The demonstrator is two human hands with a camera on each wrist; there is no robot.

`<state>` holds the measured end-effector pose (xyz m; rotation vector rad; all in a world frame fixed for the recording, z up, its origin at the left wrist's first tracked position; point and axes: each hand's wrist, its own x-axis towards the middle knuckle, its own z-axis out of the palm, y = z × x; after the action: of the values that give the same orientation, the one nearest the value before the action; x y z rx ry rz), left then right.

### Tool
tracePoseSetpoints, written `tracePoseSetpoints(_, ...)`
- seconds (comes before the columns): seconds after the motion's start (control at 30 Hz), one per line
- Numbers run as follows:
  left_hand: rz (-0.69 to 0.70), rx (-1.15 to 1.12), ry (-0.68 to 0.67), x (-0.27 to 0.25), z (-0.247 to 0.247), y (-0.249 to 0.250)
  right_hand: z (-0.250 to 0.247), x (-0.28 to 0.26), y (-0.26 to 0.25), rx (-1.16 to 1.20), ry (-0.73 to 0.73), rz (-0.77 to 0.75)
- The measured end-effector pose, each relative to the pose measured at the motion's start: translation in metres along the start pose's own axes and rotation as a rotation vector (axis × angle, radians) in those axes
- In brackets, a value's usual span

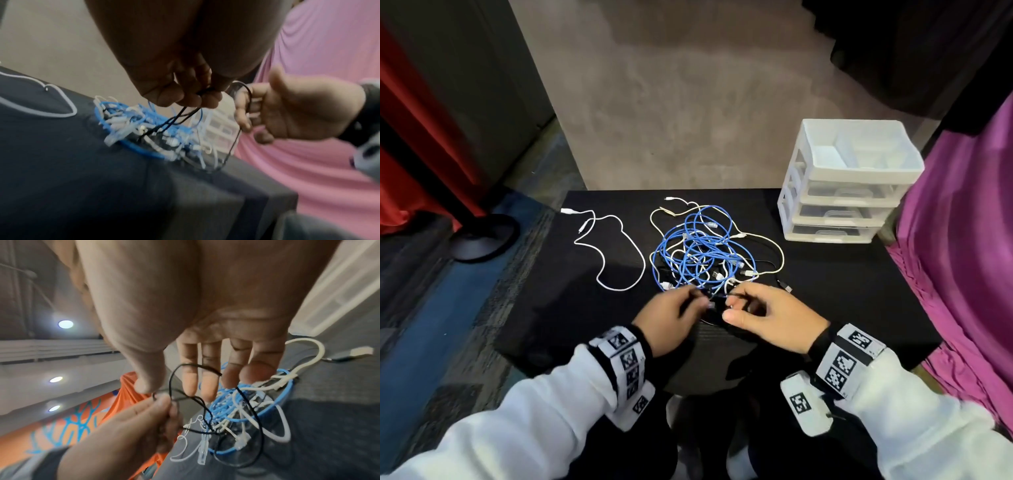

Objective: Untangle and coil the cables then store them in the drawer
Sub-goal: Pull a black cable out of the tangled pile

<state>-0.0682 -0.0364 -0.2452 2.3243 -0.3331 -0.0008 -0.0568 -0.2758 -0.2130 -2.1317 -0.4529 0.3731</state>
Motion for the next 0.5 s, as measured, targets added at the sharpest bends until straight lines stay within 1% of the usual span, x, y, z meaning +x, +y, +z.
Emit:
tracePoseSetpoints(0.07,0.004,-0.066,0.084,0.014,-0.022,0.013,-0.01,0.007,-0.01,-0.069,0.067,-0.057)
tracePoseSetpoints(0.13,0.036,-0.112,0.132,0.032,-0.045,0.022,-0.028,0.015,-0.022,-0.062,0.178,-0.086)
tracePoseSetpoints(0.23,0.028,-0.162,0.134,0.054,-0.066,0.027,-0.058,0.023,-0.054,-0.01,0.326,-0.123)
tracePoseSetpoints(0.3,-0.027,-0.205,0.12,0.061,-0.067,0.02,-0.079,0.023,-0.079,0.023,0.408,-0.169)
tracePoseSetpoints(0.4,-0.135,-0.259,0.121,0.065,-0.058,-0.006,-0.105,0.016,-0.108,0.097,0.52,-0.269)
tracePoseSetpoints(0.5,-0.223,-0.261,0.156,0.067,-0.057,-0.023,-0.118,0.01,-0.114,0.121,0.633,-0.307)
